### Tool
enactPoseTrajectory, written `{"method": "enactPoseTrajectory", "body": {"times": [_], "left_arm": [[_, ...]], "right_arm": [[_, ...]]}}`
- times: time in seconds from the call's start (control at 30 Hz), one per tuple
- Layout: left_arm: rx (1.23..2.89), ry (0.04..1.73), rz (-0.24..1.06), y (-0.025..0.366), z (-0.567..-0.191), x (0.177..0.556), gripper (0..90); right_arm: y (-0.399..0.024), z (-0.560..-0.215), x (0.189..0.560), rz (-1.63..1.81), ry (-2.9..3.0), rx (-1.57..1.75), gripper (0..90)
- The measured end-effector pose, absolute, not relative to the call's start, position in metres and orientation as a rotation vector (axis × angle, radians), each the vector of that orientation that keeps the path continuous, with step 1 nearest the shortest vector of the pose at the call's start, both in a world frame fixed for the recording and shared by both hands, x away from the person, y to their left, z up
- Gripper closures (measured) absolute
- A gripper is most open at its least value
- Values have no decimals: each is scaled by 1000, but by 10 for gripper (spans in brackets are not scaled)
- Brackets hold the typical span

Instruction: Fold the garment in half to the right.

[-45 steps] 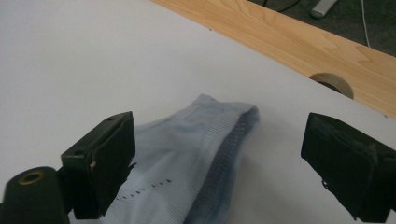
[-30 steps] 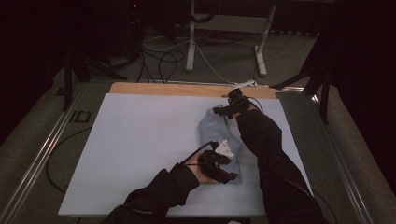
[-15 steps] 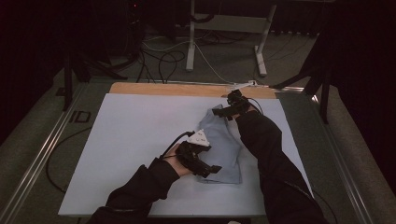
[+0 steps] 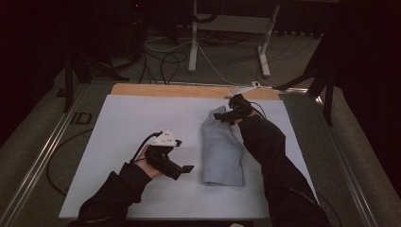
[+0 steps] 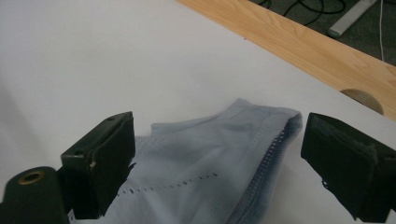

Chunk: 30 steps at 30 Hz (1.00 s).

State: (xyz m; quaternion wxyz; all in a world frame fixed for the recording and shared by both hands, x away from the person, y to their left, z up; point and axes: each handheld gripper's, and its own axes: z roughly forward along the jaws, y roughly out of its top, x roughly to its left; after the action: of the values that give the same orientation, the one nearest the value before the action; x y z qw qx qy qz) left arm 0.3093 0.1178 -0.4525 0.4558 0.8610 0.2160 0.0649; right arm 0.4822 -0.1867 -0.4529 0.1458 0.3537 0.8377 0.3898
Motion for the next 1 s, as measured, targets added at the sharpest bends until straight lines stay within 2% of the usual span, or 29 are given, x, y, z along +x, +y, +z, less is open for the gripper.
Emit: {"method": "enactPoseTrajectory", "body": {"times": [0.27, 0.67, 0.8, 1.0], "left_arm": [[2135, 630, 183, 157, -468, 305, 2], [2103, 764, 297, 209, -488, 287, 3], [2081, 803, 319, 222, -494, 281, 3], [2048, 833, 345, 235, -501, 275, 3]], "right_arm": [[-186, -452, 482, 1123, 2414, 997, 99], [-194, -460, 489, 1123, 2412, 1116, 98], [-198, -467, 494, 1113, 2410, 1153, 137], [-201, -493, 506, 1066, 2448, 1250, 183]]}}
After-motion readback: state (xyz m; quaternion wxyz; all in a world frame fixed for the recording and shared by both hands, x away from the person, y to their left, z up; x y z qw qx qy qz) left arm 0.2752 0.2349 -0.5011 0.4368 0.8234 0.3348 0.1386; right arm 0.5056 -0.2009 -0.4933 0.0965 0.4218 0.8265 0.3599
